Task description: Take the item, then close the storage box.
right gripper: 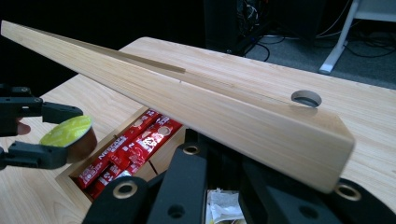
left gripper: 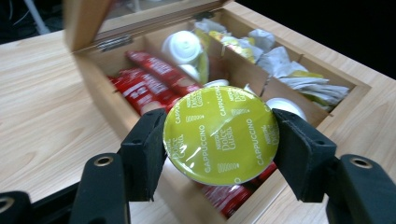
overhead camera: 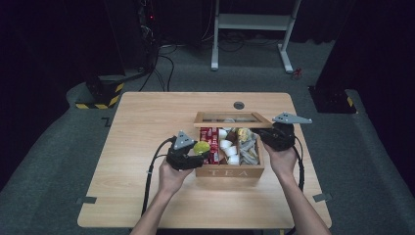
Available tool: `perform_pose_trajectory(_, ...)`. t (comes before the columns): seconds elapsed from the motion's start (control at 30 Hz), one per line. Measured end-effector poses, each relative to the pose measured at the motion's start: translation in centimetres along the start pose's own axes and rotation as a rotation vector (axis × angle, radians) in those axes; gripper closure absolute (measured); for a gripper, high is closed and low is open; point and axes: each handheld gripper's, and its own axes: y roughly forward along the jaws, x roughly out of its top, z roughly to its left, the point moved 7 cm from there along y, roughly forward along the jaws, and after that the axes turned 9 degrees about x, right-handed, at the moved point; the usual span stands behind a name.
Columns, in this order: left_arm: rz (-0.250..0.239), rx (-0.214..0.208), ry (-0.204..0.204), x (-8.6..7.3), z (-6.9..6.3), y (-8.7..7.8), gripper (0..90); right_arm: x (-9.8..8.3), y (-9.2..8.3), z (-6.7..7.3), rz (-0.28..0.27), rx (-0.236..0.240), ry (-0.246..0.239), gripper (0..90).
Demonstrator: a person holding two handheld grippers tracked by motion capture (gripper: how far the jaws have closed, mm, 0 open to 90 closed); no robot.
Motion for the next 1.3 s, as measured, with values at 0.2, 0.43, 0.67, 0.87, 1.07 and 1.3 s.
perform_pose_trajectory(0.2,-0.010,0.023,-0.022,-0.4,1.4,-0.9,38.6,0.0,0.0,0.0,0.002,0.002,0.003,89.9)
perform_pose_trajectory(0.43,-0.004,0.045,-0.035,-1.0,2.9,-1.7,38.6,0.1,-0.1,0.1,0.009,-0.001,0.002,89.6)
perform_pose_trajectory(0.67,0.000,0.071,-0.058,-1.9,4.4,-2.3,38.6,0.2,-0.1,0.1,0.010,-0.003,-0.003,89.5)
perform_pose_trajectory(0.87,0.012,0.096,-0.074,-2.8,5.5,-2.8,38.6,0.1,-0.1,0.1,0.010,-0.001,-0.004,89.6)
perform_pose_trajectory(1.07,0.021,0.116,-0.094,-3.7,6.6,-3.2,38.6,0.1,-0.1,0.2,0.003,0.007,0.003,89.5)
perform_pose_trajectory(1.3,0.040,0.143,-0.109,-5.0,7.6,-3.3,38.6,0.1,-0.1,0.2,0.002,0.008,0.008,89.7)
